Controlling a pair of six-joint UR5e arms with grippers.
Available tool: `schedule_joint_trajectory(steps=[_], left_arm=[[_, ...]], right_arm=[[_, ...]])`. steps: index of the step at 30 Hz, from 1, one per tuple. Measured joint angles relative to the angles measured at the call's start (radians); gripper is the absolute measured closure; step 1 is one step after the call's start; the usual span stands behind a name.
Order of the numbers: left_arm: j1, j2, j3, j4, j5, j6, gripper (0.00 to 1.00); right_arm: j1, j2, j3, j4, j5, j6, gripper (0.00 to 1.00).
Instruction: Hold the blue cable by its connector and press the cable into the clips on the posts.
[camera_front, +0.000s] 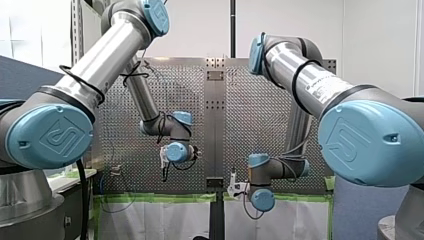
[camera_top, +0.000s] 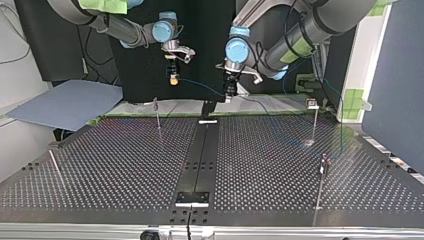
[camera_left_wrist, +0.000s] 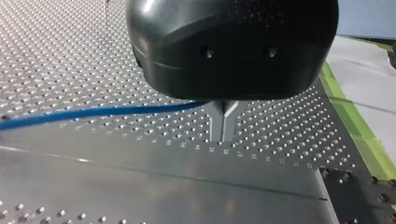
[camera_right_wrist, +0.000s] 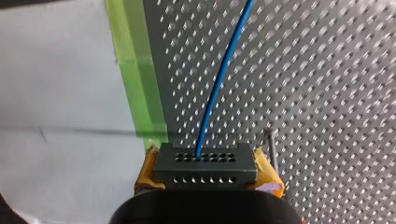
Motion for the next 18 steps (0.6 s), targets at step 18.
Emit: schedule_joint_trajectory(steps=[18], left_arm=[[-0.076,-0.152,0.076,0.020,-0.029,0.033,1.00]], right_arm=[[-0.071,0.006,0.005,-0.020,0.004,-0.009,1.00]])
